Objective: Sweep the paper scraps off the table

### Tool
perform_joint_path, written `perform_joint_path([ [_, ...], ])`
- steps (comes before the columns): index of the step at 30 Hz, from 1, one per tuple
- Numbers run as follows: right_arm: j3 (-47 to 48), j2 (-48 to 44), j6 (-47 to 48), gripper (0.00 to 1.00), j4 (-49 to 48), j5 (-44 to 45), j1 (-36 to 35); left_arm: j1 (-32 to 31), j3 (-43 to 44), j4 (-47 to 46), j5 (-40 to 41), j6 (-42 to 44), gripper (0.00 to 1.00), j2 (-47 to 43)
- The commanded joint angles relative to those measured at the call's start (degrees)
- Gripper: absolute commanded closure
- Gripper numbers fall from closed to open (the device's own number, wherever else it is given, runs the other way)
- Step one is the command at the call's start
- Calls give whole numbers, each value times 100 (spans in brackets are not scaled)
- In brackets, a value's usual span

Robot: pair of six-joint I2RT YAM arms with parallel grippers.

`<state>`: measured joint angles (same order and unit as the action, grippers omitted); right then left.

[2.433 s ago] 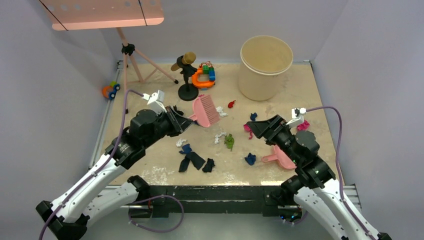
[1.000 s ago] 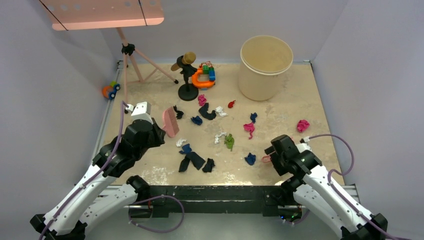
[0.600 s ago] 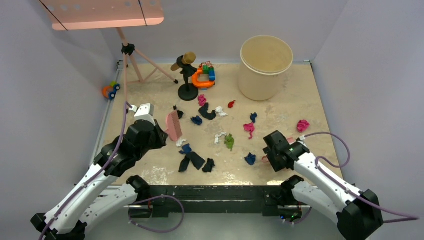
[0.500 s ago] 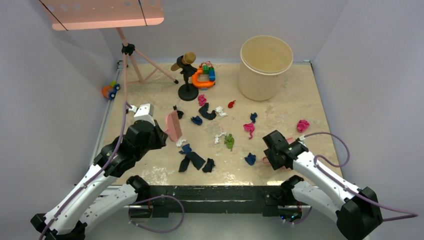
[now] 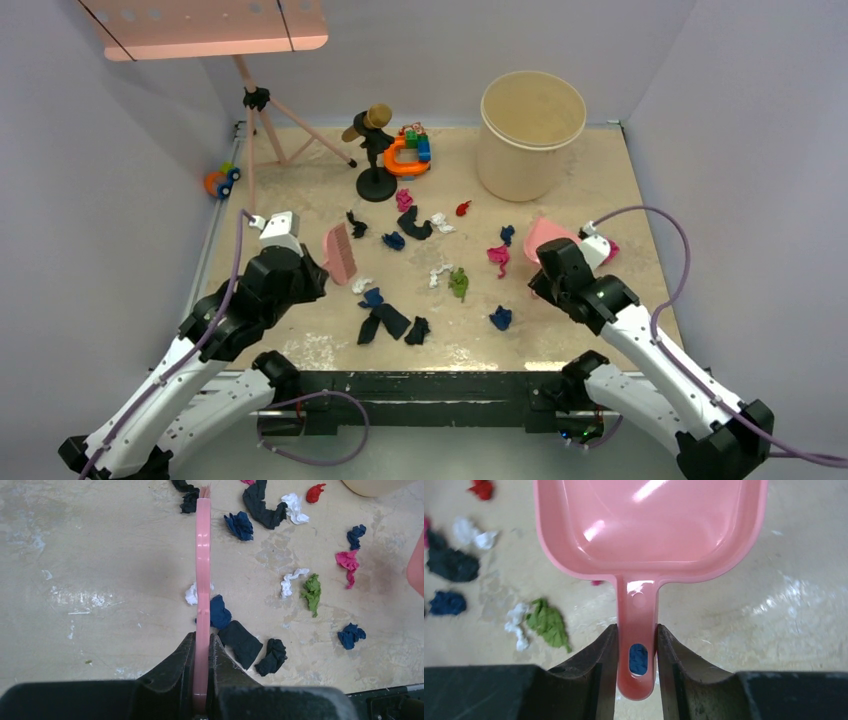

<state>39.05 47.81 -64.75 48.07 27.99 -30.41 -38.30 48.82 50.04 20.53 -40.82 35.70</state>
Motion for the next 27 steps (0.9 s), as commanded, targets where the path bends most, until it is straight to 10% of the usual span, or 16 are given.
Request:
perform_joint_path([
  [1,191,-389,3003,72,-1557,-1115,-8,16,283,96,289,198,100,-70],
  [13,336,444,4919,72,-3192,-4463,-32,16,564,188,383,302,100,-63],
  [27,1494,3046,5491,74,-3202,-3285,-1709,16,688,357,524,416,100,-89],
])
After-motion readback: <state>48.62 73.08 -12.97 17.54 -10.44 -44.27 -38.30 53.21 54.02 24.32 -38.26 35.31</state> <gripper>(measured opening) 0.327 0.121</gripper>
